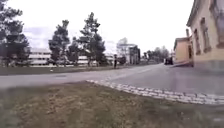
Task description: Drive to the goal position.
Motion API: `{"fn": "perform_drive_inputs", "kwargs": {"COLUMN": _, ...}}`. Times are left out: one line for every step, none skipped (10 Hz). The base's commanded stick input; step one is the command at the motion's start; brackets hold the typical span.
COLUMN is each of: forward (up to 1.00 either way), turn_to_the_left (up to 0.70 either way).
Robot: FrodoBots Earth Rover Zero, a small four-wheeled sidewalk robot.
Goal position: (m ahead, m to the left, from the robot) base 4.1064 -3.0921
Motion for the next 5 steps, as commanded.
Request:
{"fn": "perform_drive_inputs", "kwargs": {"forward": 0.0, "turn_to_the_left": -0.7}}
{"fn": "perform_drive_inputs", "kwargs": {"forward": 0.0, "turn_to_the_left": -0.7}}
{"fn": "perform_drive_inputs", "kwargs": {"forward": 0.0, "turn_to_the_left": -0.7}}
{"fn": "perform_drive_inputs", "kwargs": {"forward": 0.0, "turn_to_the_left": -0.7}}
{"fn": "perform_drive_inputs", "kwargs": {"forward": 0.0, "turn_to_the_left": -0.16}}
